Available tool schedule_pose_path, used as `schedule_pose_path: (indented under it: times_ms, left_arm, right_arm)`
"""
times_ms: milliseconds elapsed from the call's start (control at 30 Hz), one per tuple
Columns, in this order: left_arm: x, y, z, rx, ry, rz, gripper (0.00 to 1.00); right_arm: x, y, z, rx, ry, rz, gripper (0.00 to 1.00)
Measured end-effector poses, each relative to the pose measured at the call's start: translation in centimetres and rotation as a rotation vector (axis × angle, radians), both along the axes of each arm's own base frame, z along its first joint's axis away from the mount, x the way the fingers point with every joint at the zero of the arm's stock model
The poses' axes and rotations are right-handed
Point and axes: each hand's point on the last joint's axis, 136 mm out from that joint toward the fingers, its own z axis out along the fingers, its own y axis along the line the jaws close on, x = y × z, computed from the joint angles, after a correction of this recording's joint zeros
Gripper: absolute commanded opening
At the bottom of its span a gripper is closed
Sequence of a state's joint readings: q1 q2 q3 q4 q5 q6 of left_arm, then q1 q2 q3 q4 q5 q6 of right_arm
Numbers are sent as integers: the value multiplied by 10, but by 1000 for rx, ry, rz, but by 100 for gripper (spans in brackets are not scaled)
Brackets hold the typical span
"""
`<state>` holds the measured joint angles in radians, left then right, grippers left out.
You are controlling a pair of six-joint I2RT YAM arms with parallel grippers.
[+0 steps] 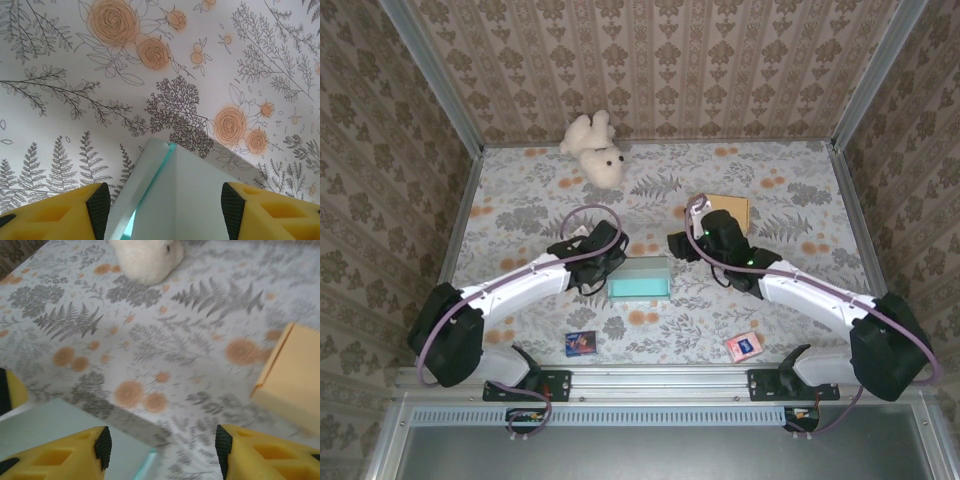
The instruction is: Fold the paper box
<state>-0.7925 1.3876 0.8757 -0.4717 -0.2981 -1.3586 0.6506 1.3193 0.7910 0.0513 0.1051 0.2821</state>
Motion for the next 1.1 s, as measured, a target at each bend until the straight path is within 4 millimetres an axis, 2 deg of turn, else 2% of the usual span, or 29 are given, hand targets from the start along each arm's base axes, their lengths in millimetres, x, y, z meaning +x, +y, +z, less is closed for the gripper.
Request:
schedule_pose_path:
  times_ms: [100, 233, 300, 400, 667, 967, 1100]
  left_arm:
    - [-2, 5, -4, 17, -1, 6, 64]
    - [-7, 9, -11, 37, 8, 7, 64]
    - [-9, 11, -15, 46, 14, 5, 64]
    - [-12, 14, -20, 59, 20, 5, 64]
    - [-19, 18, -28, 98, 13, -5, 65]
    - [-21, 22, -50, 131, 39, 2, 65]
    - [-15, 20, -52, 140, 22, 11, 65]
  right_arm:
    - [-10, 18, -18, 24, 81, 1, 62]
    - [-21, 27, -50, -14, 174, -2, 63]
    - [-25, 26, -63, -40, 206, -11, 64]
    - [-26, 25, -72, -60, 223, -31, 67]
    - [-42, 15, -104, -99, 251, -55, 66]
    - [-45, 16, -110, -76, 225, -67, 65]
    - [-45, 16, -112, -60, 213, -78, 65]
